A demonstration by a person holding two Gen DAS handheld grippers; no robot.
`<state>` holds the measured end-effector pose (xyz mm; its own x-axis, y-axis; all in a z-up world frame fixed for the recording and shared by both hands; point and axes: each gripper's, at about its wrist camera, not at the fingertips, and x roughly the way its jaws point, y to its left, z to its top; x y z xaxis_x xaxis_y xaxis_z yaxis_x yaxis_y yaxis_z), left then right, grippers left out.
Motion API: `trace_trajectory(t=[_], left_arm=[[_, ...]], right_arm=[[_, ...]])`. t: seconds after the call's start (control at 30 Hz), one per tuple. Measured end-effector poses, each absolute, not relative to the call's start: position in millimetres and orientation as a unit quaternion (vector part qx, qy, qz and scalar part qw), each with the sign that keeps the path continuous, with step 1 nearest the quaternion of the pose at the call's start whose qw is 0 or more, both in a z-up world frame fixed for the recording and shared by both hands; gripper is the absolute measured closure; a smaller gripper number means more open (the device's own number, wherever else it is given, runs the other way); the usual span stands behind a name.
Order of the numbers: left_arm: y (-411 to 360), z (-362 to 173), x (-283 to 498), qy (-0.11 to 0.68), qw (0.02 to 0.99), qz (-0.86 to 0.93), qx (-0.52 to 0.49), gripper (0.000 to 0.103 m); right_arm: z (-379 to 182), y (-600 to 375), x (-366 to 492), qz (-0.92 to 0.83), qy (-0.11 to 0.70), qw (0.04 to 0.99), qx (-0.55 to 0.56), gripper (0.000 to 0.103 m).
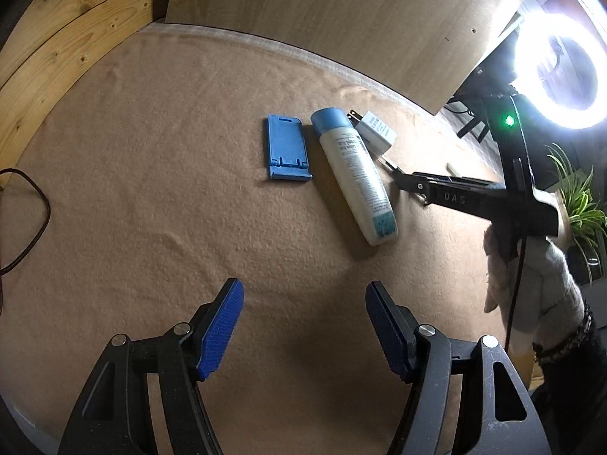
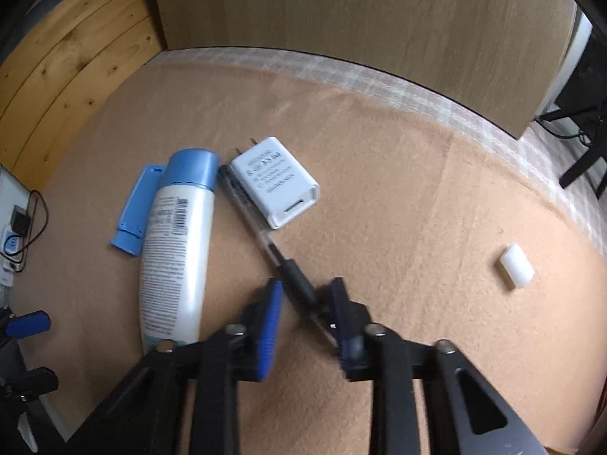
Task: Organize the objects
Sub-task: 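Move both tools back toward the pen and lotion bottle, then grasp the clear pen with the left tool while the right tool approaches the blue lid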
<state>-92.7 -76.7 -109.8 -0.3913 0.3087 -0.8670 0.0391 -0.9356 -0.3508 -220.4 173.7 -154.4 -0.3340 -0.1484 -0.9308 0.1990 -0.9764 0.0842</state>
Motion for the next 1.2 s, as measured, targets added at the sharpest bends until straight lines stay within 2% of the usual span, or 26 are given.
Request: trace_trajectory(t=[0.47, 0.73, 0.93, 1.07, 1.2], left_arm=[[-38, -104, -102, -0.14, 0.117, 0.818, -0.546, 0.033], [4, -119, -109, -0.116, 0.148, 0.805, -0.562, 0.033], [31, -128, -110, -0.102, 0.168, 0.797, -0.571, 0.034], [40, -129, -108, -0.095, 0.173, 0.797, -0.571, 0.037], [43, -131, -106, -0.092, 0.178, 0.795, -0.573, 0.037]], right_arm=[[-156, 203, -141, -0.808, -0.081, 0.069, 0.579, 0.094], [-156, 203, -79, -0.799, -0.129, 0.068, 0.583, 0.094], [-156, 197, -61, -0.797, -0.131, 0.073, 0.585, 0.093], [-143, 217, -55, -0.808, -0.133, 0.051, 0.571, 0.078], [-124, 259, -58, -0.828, -0.136, -0.012, 0.544, 0.06]])
